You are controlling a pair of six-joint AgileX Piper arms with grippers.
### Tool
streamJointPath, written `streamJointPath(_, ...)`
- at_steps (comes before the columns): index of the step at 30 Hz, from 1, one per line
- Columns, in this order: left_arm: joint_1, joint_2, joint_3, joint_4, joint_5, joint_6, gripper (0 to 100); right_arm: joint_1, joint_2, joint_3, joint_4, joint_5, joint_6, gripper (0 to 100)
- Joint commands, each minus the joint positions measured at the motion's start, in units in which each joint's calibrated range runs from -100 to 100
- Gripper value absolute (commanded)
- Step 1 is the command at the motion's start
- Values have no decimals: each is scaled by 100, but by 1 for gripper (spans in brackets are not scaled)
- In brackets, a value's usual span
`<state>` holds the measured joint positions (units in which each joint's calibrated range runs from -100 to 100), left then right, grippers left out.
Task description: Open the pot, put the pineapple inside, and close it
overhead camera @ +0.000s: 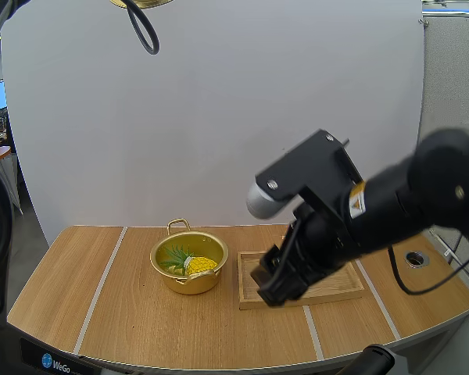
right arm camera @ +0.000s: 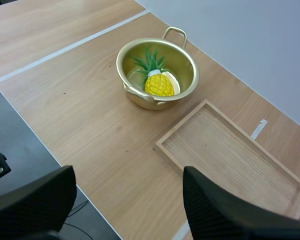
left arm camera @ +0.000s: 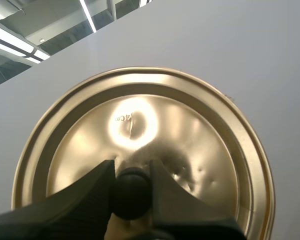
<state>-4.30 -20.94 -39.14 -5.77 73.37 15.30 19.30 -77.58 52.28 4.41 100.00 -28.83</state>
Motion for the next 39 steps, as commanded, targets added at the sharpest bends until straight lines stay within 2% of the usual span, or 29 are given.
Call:
streamJointPath(1, -19, -13, -26, 30, -239, -25, 0, -72, -329, 259, -40, 0, 19, 100)
streamJointPath(6, -19, -13, -26, 30, -239, -25, 0, -138, -754, 581, -122, 0, 130, 100)
streamJointPath(7, -19, -13, -26, 30, -239, -25, 0, -164, -835, 648, -122, 0, 140, 96)
streamJointPath(8, -19, -13, -26, 30, -239, -25, 0, -173, -891, 715, -98, 0, 140, 84)
streamJointPath(9, -19, -13, -26, 30, -239, -25, 0, -191, -948, 772, -39, 0, 140, 66)
streamJointPath(10, -19, -13, -26, 30, -239, -25, 0, -205, -987, 819, 3, 0, 140, 46)
streamJointPath(12, -19, -13, -26, 30, -239, -25, 0, -230, -1015, 893, 42, 0, 140, 0)
streamJointPath(16, -19, -13, -26, 30, -239, -25, 0, -237, -1015, 926, -171, 0, 198, 0)
streamJointPath(21, -19, -13, -26, 30, -239, -25, 0, -237, -1015, 926, 92, 0, 196, 0)
streamJointPath(39, -19, -13, -26, 30, -239, -25, 0, -475, -1015, 926, 116, -230, 264, 0)
